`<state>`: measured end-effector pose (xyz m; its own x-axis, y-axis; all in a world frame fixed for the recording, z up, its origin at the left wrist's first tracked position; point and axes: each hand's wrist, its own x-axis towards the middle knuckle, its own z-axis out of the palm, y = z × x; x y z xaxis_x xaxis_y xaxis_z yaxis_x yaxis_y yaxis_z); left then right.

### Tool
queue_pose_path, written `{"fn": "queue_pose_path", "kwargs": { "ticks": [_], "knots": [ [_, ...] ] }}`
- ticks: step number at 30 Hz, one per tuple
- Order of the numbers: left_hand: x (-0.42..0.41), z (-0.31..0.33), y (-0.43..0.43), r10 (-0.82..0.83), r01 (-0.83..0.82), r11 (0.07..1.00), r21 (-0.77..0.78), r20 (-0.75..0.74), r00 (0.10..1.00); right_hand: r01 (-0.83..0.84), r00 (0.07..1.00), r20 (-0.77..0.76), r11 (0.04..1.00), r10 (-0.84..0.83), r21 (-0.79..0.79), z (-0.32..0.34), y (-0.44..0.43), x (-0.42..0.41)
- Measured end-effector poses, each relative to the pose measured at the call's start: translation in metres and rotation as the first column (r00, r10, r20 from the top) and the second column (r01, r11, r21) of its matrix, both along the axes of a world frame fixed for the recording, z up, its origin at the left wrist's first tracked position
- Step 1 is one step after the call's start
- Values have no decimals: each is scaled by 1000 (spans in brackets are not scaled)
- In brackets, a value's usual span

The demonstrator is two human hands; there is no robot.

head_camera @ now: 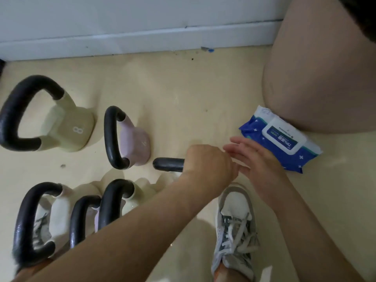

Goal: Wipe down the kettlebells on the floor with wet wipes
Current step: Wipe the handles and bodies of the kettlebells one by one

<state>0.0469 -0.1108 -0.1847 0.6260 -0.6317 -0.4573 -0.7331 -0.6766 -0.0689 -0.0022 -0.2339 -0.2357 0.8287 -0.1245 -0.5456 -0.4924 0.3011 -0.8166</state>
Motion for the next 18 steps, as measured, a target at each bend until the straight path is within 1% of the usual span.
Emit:
{"fn": "queue_pose_path", "kwargs": {
  "ticks": [1,2,3,4,5,6,7,8,9,10,11,12,13,14,16,17,18],
  "knots": [
    [-3,2,21,74,-70,983,-170,18,997,-34,999,38,998,36,-50,9,6,3],
    [-5,0,40,122,-109,941,-319,20,992,-80,993,76,991,89,-112,16,11,7],
    [-7,-5,58,180,-155,894,-421,20,983,-129,983,109,976,150,-174,22,16,10],
    [-8,-15,77,273,-229,829,-511,11,962,-174,969,132,957,209,-234,25,21,13],
    [-10,-26,95,393,-342,732,-589,-44,919,-217,953,144,935,265,-281,27,25,15],
    [-14,-35,107,513,-475,581,-661,-155,844,-255,938,148,913,314,-320,27,28,18],
    [-17,-39,112,626,-602,366,-710,-290,723,-288,924,143,893,354,-346,27,30,19],
    [-20,-40,111,707,-709,139,-692,-432,560,-315,914,135,879,382,-358,26,33,20],
    [-23,-42,109,740,-784,-66,-617,-557,376,-341,906,120,867,407,-363,25,36,20],
    [-27,-48,104,725,-829,-238,-506,-661,195,-364,898,101,852,429,-376,24,38,19],
    [-32,-54,99,637,-840,-388,-379,-769,53,-396,884,75,824,462,-405,24,40,19],
    [-37,-57,95,517,-824,-496,-274,-856,-27,-450,854,39,773,519,-447,27,44,20],
    [-42,-59,94,408,-794,-572,-206,-911,-57,-521,803,-6,696,596,-494,31,47,22],
    [-43,-59,92,340,-763,-624,-169,-938,-70,-587,737,-58,594,674,-550,33,49,26],
    [-41,-56,90,273,-719,-683,-128,-958,-89,-658,616,-172,383,769,-648,37,51,34],
    [-40,-52,88,240,-703,-704,-101,-966,-101,-668,581,-211,312,786,-676,38,53,36],
    [-37,-49,86,214,-692,-718,-81,-971,-108,-665,571,-231,278,787,-693,39,55,37]
  ]
}}
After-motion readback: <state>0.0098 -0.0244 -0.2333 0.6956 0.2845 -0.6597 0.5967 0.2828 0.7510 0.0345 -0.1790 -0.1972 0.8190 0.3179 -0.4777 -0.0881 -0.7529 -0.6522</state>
